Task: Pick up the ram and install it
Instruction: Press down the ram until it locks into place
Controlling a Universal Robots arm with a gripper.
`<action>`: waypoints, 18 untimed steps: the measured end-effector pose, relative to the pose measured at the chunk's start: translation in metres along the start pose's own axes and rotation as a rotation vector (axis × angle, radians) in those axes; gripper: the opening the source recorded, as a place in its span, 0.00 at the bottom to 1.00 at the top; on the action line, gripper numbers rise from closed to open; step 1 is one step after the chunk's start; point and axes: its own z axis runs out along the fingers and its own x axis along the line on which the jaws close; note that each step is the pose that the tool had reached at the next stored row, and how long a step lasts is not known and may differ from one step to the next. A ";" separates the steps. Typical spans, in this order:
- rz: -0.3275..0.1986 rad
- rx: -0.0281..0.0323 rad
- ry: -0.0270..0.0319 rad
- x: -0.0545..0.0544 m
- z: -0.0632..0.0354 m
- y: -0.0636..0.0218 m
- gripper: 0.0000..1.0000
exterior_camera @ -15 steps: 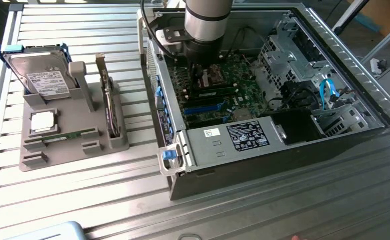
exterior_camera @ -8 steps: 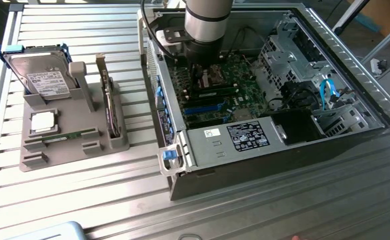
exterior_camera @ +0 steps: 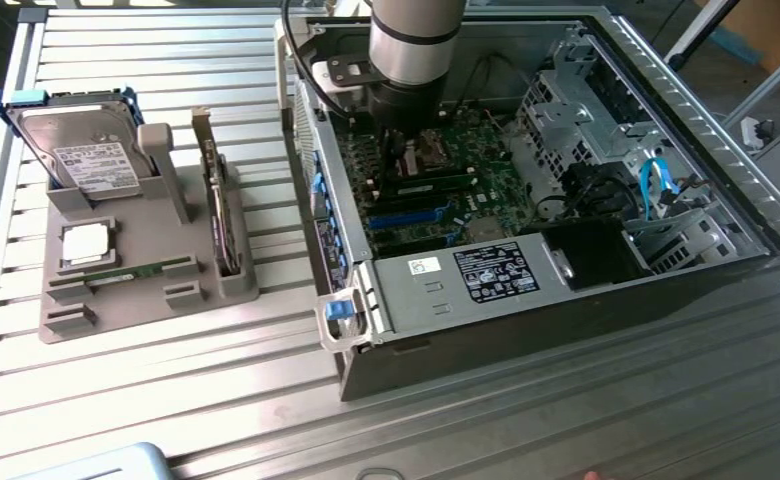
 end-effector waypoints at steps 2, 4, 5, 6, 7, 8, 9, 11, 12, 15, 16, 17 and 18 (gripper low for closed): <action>0.000 0.0000 0.0001 0.000 0.0000 0.0000 0.10; 0.000 -0.0001 0.0002 0.000 -0.0001 0.0000 0.10; 0.000 -0.0001 0.0002 0.000 -0.0001 0.0000 0.10; 0.000 -0.0001 0.0004 0.000 0.0000 0.0000 0.10; 0.000 -0.0002 0.0004 0.000 0.0000 0.0000 0.10; 0.000 -0.0002 0.0003 0.000 0.0001 0.0000 0.10; 0.000 -0.0001 0.0003 0.000 0.0001 0.0000 0.10; 0.000 -0.0001 0.0003 0.000 0.0001 0.0000 0.10; 0.000 -0.0001 0.0002 0.000 0.0001 0.0000 0.10; 0.000 0.0000 0.0001 0.001 0.0003 0.0000 0.10; 0.000 -0.0001 0.0002 0.001 0.0003 0.0000 0.10; 0.000 -0.0001 0.0002 0.001 0.0003 0.0000 0.10; 0.000 -0.0001 0.0002 0.001 0.0003 0.0000 0.10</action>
